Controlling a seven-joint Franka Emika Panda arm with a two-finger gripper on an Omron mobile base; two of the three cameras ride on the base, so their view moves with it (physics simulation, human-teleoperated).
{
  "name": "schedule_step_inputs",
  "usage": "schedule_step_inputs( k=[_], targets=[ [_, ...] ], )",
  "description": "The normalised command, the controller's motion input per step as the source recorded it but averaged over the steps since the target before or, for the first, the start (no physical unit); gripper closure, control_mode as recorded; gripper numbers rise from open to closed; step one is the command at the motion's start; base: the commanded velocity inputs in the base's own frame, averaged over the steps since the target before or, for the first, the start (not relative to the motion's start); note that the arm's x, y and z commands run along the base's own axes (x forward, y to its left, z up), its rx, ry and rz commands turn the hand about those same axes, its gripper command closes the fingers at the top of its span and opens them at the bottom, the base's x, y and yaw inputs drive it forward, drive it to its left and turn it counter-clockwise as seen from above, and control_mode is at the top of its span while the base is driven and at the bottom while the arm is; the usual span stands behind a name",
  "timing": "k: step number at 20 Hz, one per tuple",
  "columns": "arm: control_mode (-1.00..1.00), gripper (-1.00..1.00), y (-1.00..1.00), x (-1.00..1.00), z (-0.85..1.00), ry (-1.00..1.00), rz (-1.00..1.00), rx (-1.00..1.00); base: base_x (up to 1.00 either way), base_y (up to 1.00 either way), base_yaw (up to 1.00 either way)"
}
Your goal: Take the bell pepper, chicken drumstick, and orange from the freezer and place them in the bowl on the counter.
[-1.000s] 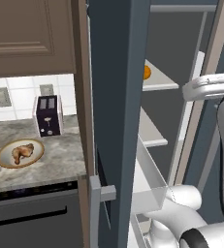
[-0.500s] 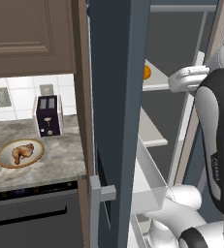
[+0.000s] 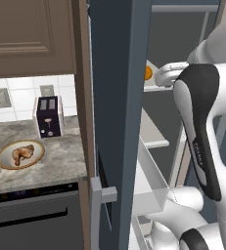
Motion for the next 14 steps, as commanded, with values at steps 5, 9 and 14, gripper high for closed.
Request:
schedule_step_inputs(
  k=[5, 9, 14],
  targets=[
    [-1.0, -1.0, 0.0, 0.48, -0.07, 0.0, 0.0, 0.0, 0.0, 0.0, 0.0],
    [-1.0, -1.0, 0.0, 0.39, -0.16, 0.0, 0.0, 0.0, 0.0, 0.0, 0.0],
    [-1.0, -1.0, -0.02, 0.36, -0.22, 0.0, 0.0, 0.0, 0.0, 0.0, 0.0]
  ],
)
